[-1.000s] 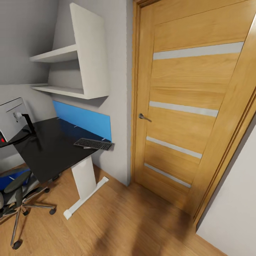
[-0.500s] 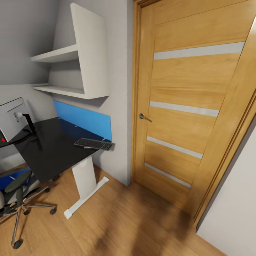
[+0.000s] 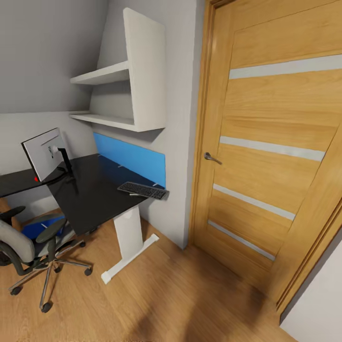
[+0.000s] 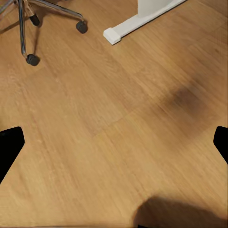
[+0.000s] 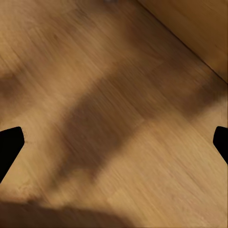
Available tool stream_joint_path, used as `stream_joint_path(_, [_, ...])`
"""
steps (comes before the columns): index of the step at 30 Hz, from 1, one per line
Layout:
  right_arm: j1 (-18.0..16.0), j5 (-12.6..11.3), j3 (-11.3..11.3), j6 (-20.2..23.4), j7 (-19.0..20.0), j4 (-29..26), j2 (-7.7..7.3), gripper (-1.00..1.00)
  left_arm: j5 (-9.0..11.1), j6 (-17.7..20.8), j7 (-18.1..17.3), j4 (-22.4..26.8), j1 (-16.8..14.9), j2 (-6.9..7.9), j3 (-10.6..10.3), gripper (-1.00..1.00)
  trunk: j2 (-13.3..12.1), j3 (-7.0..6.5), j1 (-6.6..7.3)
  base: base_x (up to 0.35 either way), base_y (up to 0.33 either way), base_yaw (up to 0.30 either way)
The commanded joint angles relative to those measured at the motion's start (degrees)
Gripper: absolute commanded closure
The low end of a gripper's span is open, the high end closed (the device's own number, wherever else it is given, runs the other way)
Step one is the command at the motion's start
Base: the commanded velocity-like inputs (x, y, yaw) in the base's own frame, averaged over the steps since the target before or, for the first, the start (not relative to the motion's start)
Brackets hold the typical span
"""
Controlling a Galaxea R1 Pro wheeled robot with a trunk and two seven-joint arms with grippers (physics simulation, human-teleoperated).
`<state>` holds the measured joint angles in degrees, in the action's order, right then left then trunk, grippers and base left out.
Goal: In the bedroom, organize the workspace by keeping the computer under the desk, ensuring the monitor is on the desk, placing the keyboard on the desk next to the monitor, placing the mouse on the desk next to the keyboard, moving the folder from the swivel chair onto the desk next to the mouse, stacking the notebook on top of the folder with the pen on top of the notebook, and positioning the swivel chair next to the desk.
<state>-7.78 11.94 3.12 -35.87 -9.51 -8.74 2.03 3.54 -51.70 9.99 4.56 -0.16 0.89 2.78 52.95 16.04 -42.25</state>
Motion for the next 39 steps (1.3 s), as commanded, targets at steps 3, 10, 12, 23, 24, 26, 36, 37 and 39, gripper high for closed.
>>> stream_joint_path(3, [-0.04,0.37,0.31,-0.03,-0.6,0.04,0.0,-1.0,0.33,-0.16,-0.41,0.01,-0.01,0.06,0.21,-1.0,0.05,0.07,-0.01,0.0,0.0,0.278])
stream_joint_path(10, [-0.04,0.37,0.31,-0.01,-0.6,0.04,0.0,-1.0,0.33,-0.16,-0.41,0.01,-0.01,0.07,0.21,-1.0,0.05,0.07,-0.01,0.0,0.0,0.278])
stream_joint_path(12, [-0.04,0.37,0.31,0.0,-0.6,0.04,0.0,-1.0,0.33,-0.18,-0.41,0.01,-0.01,0.08,0.21,-1.0,0.05,0.07,-0.01,0.0,0.0,0.279])
stream_joint_path(23, [-0.04,0.37,0.31,0.01,-0.6,0.05,0.0,-1.0,0.36,-0.22,-0.41,0.01,-0.01,0.07,0.21,-1.0,0.05,0.07,-0.01,0.0,0.0,0.279])
stream_joint_path(24, [-0.04,0.37,0.31,0.01,-0.6,0.04,0.0,-1.0,0.37,-0.22,-0.41,0.01,-0.01,0.07,0.21,-1.0,0.05,0.07,-0.01,0.0,0.0,0.279])
stream_joint_path(26, [-0.04,0.37,0.31,0.01,-0.6,0.04,0.0,-1.0,0.41,-0.24,-0.41,0.01,-0.01,0.07,0.21,-1.0,0.05,0.07,-0.01,0.039,0.0,0.279])
stream_joint_path(36, [-0.04,0.37,0.31,0.0,-0.6,0.05,0.0,-1.0,0.42,-0.25,-0.41,0.01,-0.01,0.07,0.22,-1.0,0.05,0.07,-0.01,0.258,0.0,0.279])
stream_joint_path(37, [-0.04,0.37,0.31,0.01,-0.6,0.05,0.0,-1.0,0.42,-0.25,-0.41,0.01,-0.01,0.07,0.22,-1.0,0.05,0.07,-0.01,0.293,0.0,0.279])
stream_joint_path(39, [-0.04,0.37,0.31,0.01,-0.6,0.06,0.0,-1.0,0.42,-0.25,-0.41,0.01,-0.01,0.04,0.22,-1.0,0.05,0.07,-0.01,0.191,0.0,0.279])
